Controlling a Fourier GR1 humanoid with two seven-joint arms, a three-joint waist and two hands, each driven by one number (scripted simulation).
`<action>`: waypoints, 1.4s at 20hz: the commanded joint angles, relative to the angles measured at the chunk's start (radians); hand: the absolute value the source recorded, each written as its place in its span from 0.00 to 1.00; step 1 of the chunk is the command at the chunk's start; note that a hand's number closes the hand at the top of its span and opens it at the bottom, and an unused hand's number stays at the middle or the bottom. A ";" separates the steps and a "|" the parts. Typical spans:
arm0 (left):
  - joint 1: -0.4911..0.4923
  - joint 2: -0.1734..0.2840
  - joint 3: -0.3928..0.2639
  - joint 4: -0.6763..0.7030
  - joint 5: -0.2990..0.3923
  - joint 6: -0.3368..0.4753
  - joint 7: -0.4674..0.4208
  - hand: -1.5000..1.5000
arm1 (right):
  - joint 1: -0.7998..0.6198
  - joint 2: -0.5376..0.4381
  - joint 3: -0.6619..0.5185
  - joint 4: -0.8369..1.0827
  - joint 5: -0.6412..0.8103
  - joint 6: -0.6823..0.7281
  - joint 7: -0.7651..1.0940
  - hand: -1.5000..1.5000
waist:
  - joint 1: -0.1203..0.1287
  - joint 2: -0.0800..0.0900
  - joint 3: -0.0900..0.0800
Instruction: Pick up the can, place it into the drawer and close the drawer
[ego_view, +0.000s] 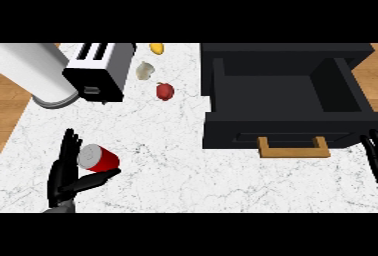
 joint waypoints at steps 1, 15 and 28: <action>-0.062 -0.024 -0.013 0.062 -0.003 0.029 -0.015 0.00 | -0.054 -0.002 -0.004 -0.018 -0.014 -0.028 0.074 0.00 | 0.000 0.000 0.000; -0.118 -0.029 -0.047 0.122 0.010 0.014 -0.050 1.00 | 0.045 0.021 0.009 -0.117 -0.026 0.016 0.057 0.00 | -0.002 0.000 0.000; -0.168 -0.082 -0.125 -0.074 0.046 0.004 0.093 1.00 | 0.096 0.005 -0.011 -0.083 -0.053 0.024 0.006 0.00 | -0.003 -0.001 0.000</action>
